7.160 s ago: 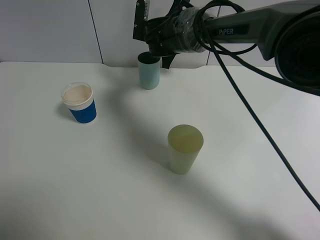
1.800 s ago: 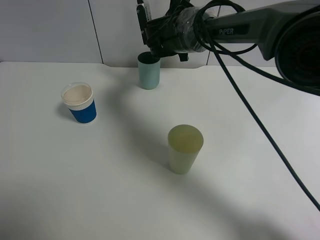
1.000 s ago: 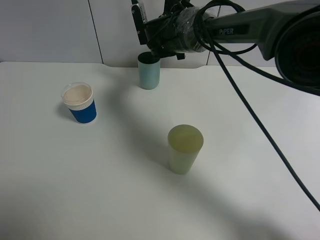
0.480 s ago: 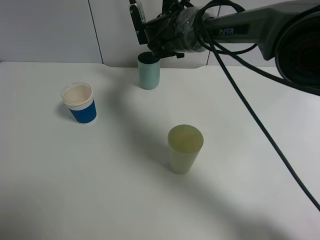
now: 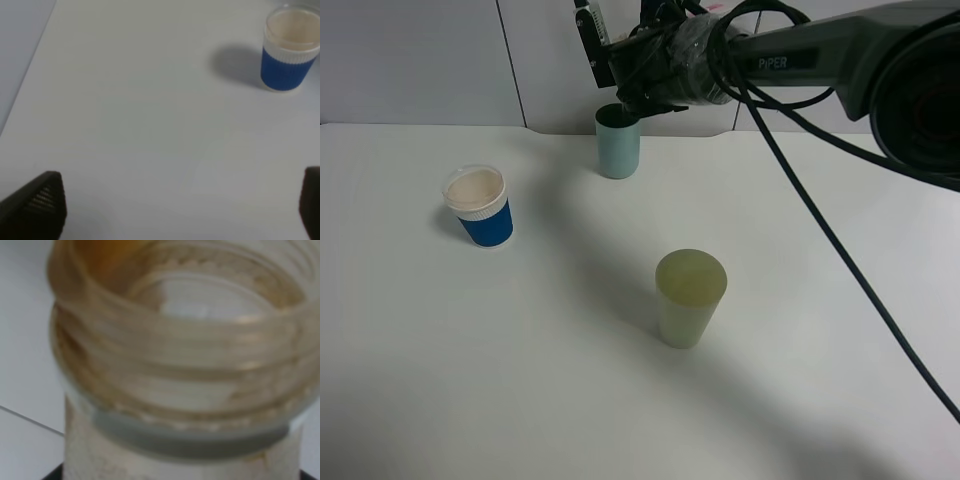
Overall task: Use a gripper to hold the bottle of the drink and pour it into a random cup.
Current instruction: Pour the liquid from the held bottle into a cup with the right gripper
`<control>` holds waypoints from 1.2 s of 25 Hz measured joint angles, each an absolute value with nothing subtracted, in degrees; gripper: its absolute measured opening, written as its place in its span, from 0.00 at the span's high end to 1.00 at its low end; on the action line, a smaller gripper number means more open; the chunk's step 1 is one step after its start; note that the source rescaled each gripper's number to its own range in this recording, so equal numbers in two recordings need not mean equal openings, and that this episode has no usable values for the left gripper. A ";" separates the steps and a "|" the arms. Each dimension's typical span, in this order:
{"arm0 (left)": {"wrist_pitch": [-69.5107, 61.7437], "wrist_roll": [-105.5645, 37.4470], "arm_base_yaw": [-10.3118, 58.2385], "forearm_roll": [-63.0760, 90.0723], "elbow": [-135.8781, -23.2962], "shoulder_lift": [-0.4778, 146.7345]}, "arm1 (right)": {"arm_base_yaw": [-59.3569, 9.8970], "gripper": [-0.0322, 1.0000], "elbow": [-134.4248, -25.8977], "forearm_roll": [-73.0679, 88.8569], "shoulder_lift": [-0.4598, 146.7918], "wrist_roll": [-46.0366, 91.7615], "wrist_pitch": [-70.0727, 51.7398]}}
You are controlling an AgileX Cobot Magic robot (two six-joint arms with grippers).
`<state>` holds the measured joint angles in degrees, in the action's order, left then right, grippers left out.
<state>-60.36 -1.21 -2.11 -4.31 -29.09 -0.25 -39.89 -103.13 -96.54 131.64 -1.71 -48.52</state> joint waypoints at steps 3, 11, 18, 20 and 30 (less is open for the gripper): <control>-60.36 -1.21 -2.11 -4.31 -29.09 -0.25 | -39.89 0.97 -103.13 -96.66 131.64 -1.71 -48.35; -60.36 -1.21 -2.11 -4.31 -29.09 -0.25 | -39.89 0.97 -103.13 -98.04 131.64 -1.66 -47.71; -60.36 -1.21 -2.11 -4.31 -29.09 -0.25 | -39.89 0.97 -103.13 -99.04 131.64 -1.66 -47.53; -60.36 -1.21 -2.11 -4.31 -29.09 -0.25 | -39.89 0.97 -103.13 -99.04 131.64 -1.66 -47.48; -60.36 -1.21 -2.11 -4.31 -29.09 -0.25 | -39.89 0.97 -103.13 -99.04 131.64 -1.66 -44.47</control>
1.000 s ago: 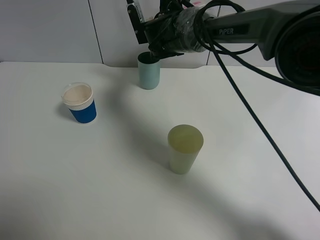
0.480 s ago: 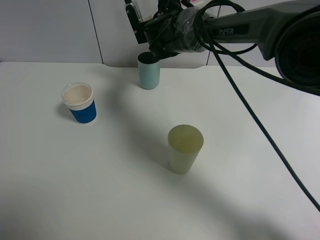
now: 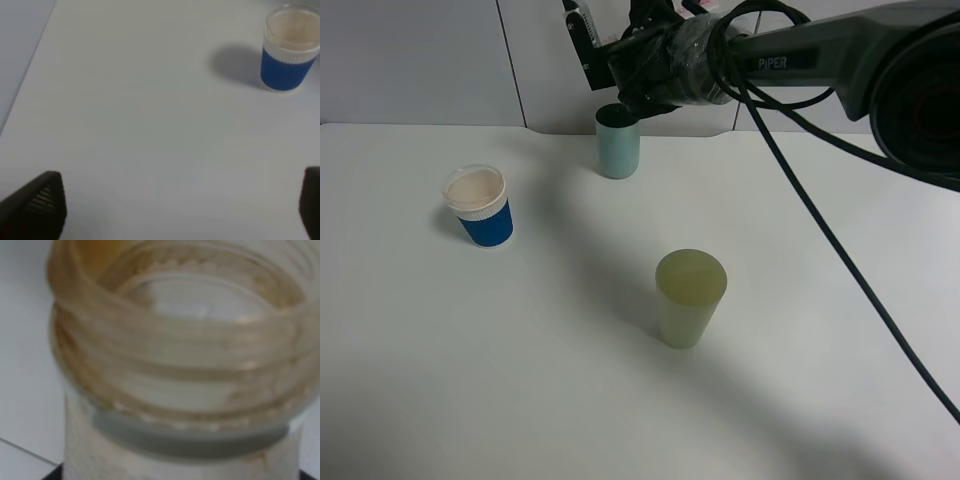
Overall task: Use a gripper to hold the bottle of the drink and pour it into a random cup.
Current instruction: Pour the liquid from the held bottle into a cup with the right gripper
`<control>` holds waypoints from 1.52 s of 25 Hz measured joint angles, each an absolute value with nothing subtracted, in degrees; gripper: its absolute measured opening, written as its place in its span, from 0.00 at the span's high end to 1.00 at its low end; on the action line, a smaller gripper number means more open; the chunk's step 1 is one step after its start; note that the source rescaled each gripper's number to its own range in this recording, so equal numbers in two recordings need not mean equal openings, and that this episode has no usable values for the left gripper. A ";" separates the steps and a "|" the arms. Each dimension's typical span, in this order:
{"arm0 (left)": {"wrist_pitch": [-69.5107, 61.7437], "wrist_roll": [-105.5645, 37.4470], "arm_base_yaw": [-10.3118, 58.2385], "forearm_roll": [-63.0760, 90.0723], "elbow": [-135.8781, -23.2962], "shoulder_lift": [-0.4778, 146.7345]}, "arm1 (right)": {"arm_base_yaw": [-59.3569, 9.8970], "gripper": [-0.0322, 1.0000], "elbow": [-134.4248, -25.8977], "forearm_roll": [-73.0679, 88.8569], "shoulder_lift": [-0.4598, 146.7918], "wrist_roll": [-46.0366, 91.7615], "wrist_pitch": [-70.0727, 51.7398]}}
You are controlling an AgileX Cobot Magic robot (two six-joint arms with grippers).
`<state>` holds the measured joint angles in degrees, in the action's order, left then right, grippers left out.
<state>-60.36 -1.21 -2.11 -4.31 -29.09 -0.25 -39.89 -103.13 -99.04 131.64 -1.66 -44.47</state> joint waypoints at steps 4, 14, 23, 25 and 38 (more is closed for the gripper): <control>-60.36 -1.21 -2.11 -4.31 -29.09 -0.25 | -39.89 0.97 -103.13 -99.04 131.64 -1.66 -44.25; -60.36 -1.21 -2.11 -4.31 -29.09 -0.25 | -39.89 0.97 -103.13 -99.04 131.64 0.54 -44.23; -60.36 -1.21 -2.11 -4.31 -29.09 -0.25 | -39.89 0.97 -103.13 -99.04 131.64 4.97 -44.23; -60.36 -1.21 -2.11 -4.31 -29.09 -0.25 | -39.89 0.97 -103.13 -99.04 131.64 5.21 -44.28; -60.36 -1.21 -2.11 -4.31 -29.09 -0.25 | -39.89 0.97 -103.13 -99.04 131.64 9.37 -44.28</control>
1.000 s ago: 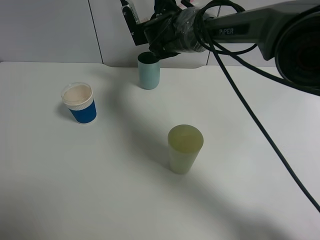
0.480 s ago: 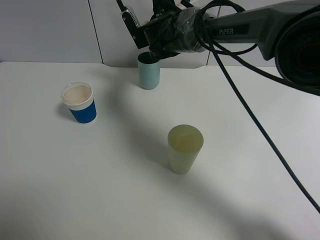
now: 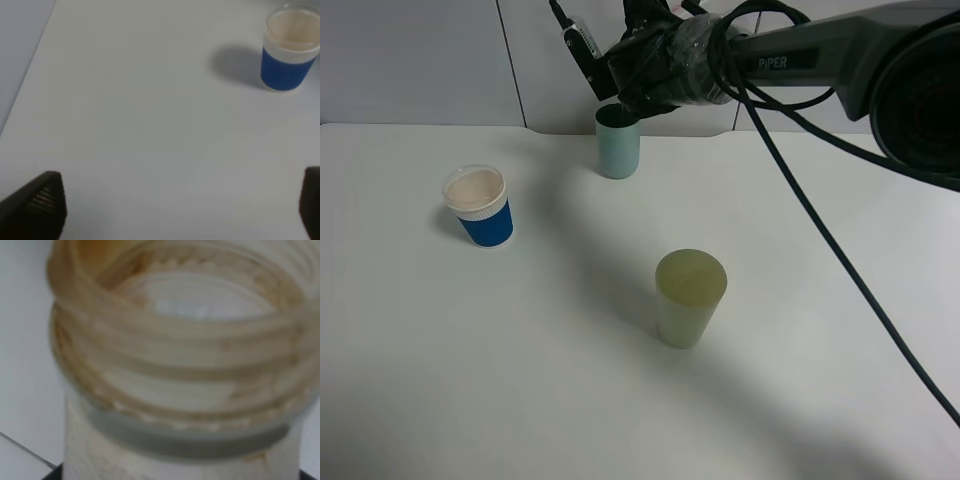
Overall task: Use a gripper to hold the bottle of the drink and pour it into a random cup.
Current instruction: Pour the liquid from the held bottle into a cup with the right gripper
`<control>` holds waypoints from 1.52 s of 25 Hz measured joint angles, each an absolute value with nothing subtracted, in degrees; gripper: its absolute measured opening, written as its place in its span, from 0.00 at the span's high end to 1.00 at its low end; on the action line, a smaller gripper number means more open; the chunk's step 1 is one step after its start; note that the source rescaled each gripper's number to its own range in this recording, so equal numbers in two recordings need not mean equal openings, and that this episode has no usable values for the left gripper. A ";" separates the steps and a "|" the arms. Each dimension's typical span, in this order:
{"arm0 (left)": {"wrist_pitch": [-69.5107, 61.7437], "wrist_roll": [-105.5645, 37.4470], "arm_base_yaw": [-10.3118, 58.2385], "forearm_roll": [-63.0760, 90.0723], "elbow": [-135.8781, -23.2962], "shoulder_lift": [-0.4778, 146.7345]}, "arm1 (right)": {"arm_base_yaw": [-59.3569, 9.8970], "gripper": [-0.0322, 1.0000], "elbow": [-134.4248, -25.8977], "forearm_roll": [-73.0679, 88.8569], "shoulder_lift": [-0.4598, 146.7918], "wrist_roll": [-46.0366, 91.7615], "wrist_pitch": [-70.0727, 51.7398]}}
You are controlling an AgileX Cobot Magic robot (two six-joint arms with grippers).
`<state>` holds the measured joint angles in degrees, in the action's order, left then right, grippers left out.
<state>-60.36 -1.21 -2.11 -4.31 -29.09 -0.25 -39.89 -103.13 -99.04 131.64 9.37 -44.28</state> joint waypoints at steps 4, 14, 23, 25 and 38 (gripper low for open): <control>-60.36 -1.21 -2.11 -4.31 -29.09 -0.25 | -39.89 0.97 -103.13 -99.04 131.64 10.65 -44.28; -60.36 -1.21 -2.11 -4.31 -29.09 -0.25 | -39.89 0.97 -103.13 -99.04 131.64 11.94 -44.28; -60.36 -1.21 -2.11 -4.31 -29.09 -0.25 | -39.89 0.97 -103.13 -99.04 131.64 13.60 -44.28; -60.36 -1.21 -2.11 -4.31 -29.09 -0.25 | -39.89 0.97 -103.13 -99.04 131.64 13.80 -44.28; -60.36 -1.21 -2.11 -4.31 -29.09 -0.25 | -39.89 0.97 -103.13 -96.66 131.64 -25.98 -44.33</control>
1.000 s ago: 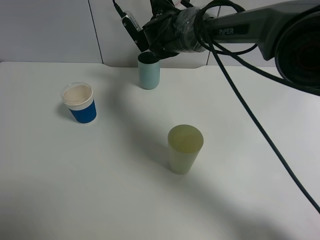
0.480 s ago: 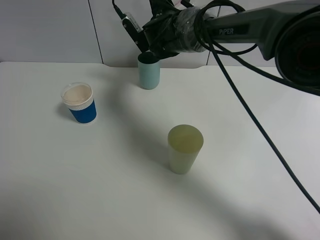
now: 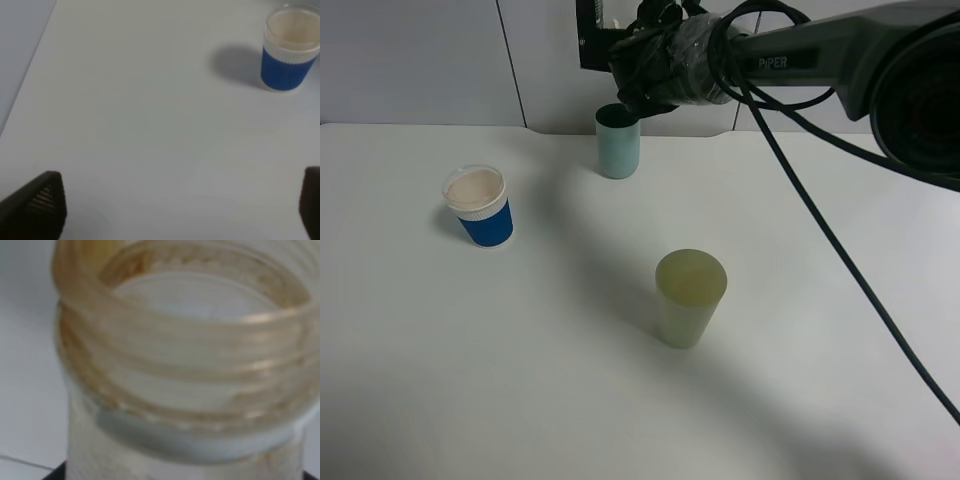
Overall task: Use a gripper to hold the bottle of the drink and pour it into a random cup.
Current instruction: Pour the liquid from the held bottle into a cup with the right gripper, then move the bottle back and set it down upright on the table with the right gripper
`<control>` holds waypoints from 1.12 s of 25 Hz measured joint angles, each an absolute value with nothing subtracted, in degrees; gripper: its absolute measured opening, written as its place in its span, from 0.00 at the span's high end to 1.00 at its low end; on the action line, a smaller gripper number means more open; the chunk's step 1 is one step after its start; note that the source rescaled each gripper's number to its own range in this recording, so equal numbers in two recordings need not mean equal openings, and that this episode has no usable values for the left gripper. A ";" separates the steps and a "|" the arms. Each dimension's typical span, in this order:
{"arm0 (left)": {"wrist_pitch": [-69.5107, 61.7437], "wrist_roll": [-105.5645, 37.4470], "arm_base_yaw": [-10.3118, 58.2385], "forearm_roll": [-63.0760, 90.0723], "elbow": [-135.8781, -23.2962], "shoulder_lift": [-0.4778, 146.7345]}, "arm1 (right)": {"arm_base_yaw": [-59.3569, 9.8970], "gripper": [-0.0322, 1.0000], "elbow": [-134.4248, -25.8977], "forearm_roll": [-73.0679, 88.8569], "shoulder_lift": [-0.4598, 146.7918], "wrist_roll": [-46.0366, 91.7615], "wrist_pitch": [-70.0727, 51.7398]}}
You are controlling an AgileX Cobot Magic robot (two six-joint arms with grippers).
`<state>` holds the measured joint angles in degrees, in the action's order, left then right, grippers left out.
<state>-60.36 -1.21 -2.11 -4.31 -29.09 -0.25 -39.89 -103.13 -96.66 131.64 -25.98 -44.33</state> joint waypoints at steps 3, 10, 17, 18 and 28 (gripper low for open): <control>-60.36 -1.21 -2.11 -4.31 -29.09 -0.25 | -39.89 0.97 -103.13 -94.10 131.64 -40.67 -44.45; -60.36 -1.21 -2.11 -4.31 -29.09 -0.25 | -39.46 0.97 -103.27 -85.70 131.64 -65.07 -44.20; -60.36 -1.21 -2.11 -4.31 -29.09 -0.25 | -37.90 0.97 -103.27 -73.24 128.90 -65.76 -42.76; -60.36 -1.21 -2.11 -4.31 -29.09 -0.25 | -37.83 0.97 -103.27 -72.55 128.09 -64.27 -42.76; -60.36 -1.21 -2.11 -4.31 -29.09 -0.25 | -36.51 0.97 -103.27 -61.01 119.17 -51.37 -43.26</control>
<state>-60.36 -1.21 -2.11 -4.31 -29.09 -0.25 -36.51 -103.27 -61.01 119.17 -51.37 -43.26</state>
